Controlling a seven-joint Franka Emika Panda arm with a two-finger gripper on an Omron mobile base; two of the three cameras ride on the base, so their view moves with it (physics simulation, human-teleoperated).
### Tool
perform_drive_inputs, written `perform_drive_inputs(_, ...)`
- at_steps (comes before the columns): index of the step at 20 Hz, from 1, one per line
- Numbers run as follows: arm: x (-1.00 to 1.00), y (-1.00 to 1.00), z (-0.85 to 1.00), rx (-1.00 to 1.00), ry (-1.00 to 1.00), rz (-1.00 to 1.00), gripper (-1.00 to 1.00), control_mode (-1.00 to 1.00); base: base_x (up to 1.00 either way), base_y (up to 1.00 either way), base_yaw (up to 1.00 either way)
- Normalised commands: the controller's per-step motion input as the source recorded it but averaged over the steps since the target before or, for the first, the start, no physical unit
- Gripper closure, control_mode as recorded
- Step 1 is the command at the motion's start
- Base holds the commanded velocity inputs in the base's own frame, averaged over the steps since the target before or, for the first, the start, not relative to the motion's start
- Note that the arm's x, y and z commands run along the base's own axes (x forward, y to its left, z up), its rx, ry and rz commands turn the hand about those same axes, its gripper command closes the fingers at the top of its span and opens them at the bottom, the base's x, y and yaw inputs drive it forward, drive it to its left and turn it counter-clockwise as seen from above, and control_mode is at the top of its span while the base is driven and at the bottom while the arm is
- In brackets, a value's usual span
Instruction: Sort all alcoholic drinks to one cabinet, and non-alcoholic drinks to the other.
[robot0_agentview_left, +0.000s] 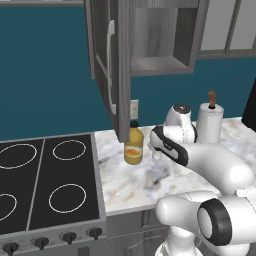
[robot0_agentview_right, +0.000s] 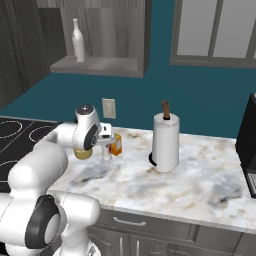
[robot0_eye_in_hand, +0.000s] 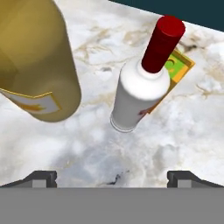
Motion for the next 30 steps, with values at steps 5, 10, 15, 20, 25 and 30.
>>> perform_drive_inputs(5,0.2,0.0,-0.11,-0.01,-0.01,-0.07,-1.0,-1.0,0.0,0.0,0.0)
perform_drive_inputs(10,0.14,0.0,-0.16,0.0,-0.02,-0.08,-1.0,-1.0,0.0,0.0,0.0)
perform_drive_inputs(15,0.19,0.0,-0.18,-0.03,-0.07,-0.07,-1.0,-1.0,0.0,0.0,0.0)
perform_drive_inputs(20,0.25,0.0,-0.12,-0.01,-0.06,-0.06,-1.0,-1.0,0.0,0.0,0.0)
perform_drive_inputs(25,0.28,0.0,-0.05,0.0,-0.03,-0.01,-1.0,-1.0,0.0,0.0,0.0)
perform_drive_inputs(30,0.06,-0.05,0.0,0.0,0.0,0.0,-1.0,-1.0,0.0,0.0,0.0)
